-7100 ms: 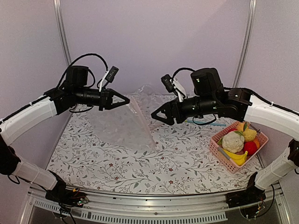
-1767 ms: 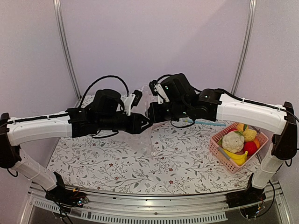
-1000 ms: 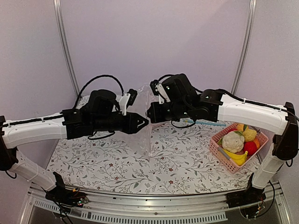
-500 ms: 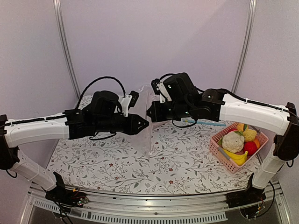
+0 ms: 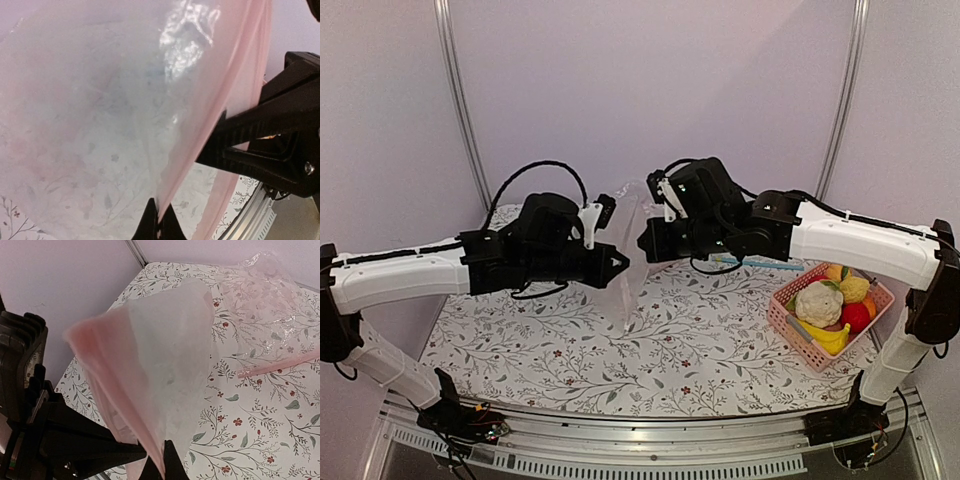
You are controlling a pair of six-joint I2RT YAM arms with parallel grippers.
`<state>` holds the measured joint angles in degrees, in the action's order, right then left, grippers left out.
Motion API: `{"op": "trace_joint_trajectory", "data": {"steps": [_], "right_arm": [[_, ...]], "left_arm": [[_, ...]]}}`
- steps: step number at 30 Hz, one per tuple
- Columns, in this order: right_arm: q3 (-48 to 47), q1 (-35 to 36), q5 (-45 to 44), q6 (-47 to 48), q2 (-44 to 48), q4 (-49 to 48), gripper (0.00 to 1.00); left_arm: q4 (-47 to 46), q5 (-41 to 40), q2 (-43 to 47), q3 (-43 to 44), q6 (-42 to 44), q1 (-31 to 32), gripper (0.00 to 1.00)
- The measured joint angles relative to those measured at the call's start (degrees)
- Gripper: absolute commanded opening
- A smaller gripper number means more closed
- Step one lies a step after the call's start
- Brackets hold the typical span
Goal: Place the food in the zip-top bag and seal the zipper
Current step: Open the zipper food storage bag.
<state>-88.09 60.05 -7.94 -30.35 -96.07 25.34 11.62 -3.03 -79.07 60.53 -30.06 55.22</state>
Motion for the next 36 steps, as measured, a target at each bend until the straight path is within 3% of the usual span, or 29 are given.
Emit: {"op": "trace_joint_trajectory", "data": {"steps": [11, 21, 23, 26, 28, 31, 36], "right_arm": [[3.08, -3.43, -1.33, -3.56, -0.04, 2.03, 0.0], [3.13, -3.85, -2.99, -4.83, -1.75, 3.72, 0.01], [3.13, -3.85, -2.91, -4.81, -1.88, 3.98, 0.11], [3.1, -3.89, -2.14, -4.04, -1.88, 4.04, 0.38], [3.1, -3.93, -1.05, -3.17, -1.86, 3.91, 0.51], [3.67, -3.98, 1.49, -1.46, -1.01, 2.86, 0.64], [7.02, -3.98, 3.82, 0.07, 6.38, 2.21, 0.76]], "left_arm": [[13.6, -10.86, 1.88, 6.8, 5.57, -1.01, 0.0], [21.07, -9.9, -0.81, 14.43, 11.72, -4.48, 0.0], [21.75, -7.48, -2.05, 15.32, 12.59, -5.6, 0.0], [23.67, -3.28, -4.76, 17.75, 14.08, -7.74, 0.0], [24.96, -1.29, -7.28, 20.04, 15.39, -9.11, 0.0], [27.32, 0.13, -10.69, 23.3, 17.62, -10.73, 0.0], [29.94, 0.26, -13.0, 24.76, 20.74, -12.9, 0.0]]}}
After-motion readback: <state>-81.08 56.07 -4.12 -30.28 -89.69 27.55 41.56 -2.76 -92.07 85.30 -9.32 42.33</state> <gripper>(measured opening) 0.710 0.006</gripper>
